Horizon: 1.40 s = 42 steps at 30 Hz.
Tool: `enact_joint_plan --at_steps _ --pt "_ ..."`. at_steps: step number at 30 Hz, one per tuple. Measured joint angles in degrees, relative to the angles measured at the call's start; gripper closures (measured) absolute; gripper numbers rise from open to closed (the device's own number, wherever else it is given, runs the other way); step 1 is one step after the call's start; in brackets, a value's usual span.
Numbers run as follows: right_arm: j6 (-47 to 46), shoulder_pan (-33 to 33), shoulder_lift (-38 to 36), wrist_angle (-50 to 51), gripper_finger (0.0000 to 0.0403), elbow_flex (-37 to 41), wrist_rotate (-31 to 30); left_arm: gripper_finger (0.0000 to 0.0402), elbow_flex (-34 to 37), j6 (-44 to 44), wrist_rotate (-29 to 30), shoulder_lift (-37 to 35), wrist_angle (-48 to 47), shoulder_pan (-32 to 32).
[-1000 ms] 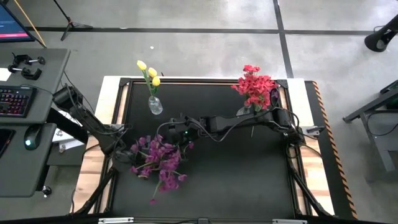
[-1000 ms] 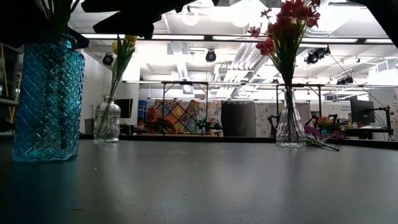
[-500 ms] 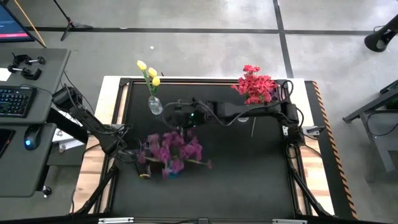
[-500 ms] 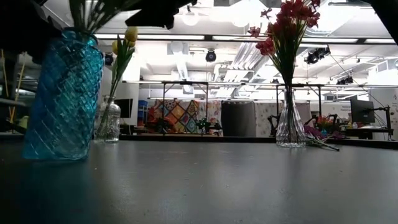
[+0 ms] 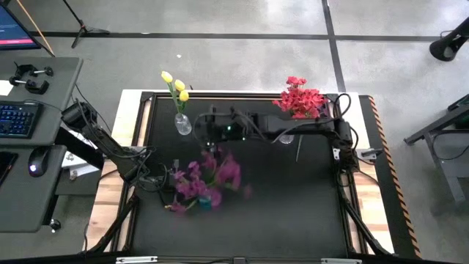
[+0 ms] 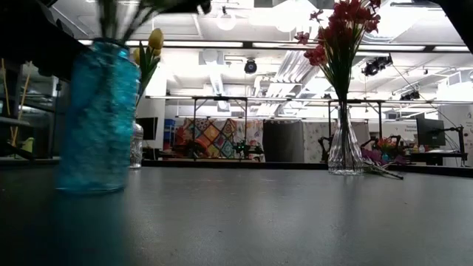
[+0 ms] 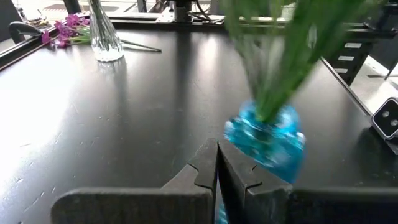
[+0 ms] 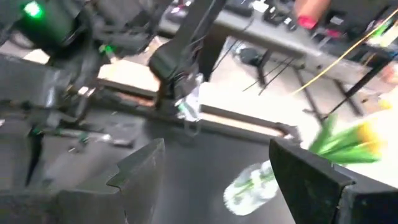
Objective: Sort flowers into vase by color
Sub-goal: Put the bottom violet flowers into the blue vase
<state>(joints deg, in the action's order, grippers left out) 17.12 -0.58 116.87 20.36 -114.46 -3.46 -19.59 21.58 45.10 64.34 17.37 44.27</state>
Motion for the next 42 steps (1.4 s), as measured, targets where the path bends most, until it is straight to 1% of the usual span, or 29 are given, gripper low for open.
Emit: enact_joint_plan --at_steps 5,8,14,17,21,24,30,32,35,42 --pt "0.6 -2.0 -0.1 2.1 0.0128 -5.2 -1.0 0.0402 0.0 0.9 0.0 0.0 0.0 0.0" --pt "-1.7 -2.8 -0.2 1.8 0.0128 -6.6 0.9 0.0402 0.0 0.8 0.0 0.0 0.0 0.0" --pt "-5.0 -1.8 -0.1 0.6 0.0128 -6.7 3.5 0.0402 0.0 0.9 0.0 0.0 0.0 0.0" --pt "-5.3 -0.7 0.3 0.7 0.0128 -6.7 3.5 0.0402 0.0 0.9 0.4 0.0 0.0 0.0" --pt "-8.0 1.0 1.9 0.1 0.0128 -6.6 3.8 0.0402 0.0 0.9 0.5 0.0 0.0 0.0" --pt "-9.6 2.3 2.8 -1.6 0.0128 -6.6 4.2 0.0401 0.0 0.9 0.6 0.0 0.1 0.0" --pt "-9.6 5.1 4.0 -5.2 0.0128 -6.6 4.4 0.0402 0.0 0.8 0.7 0.0 0.4 0.0" --pt "-10.2 5.5 4.3 -8.3 0.0128 -6.6 4.0 0.0402 0.0 0.4 1.8 0.0 0.8 -0.1" --pt "-12.1 5.6 4.3 -10.5 0.0128 -6.6 3.7 0.0402 -0.2 0.1 3.8 -0.6 0.8 -0.5" --pt "-13.7 5.4 4.3 -10.3 0.0128 -6.6 3.6 0.0401 -3.9 -7.0 4.6 -3.1 1.0 -2.0"
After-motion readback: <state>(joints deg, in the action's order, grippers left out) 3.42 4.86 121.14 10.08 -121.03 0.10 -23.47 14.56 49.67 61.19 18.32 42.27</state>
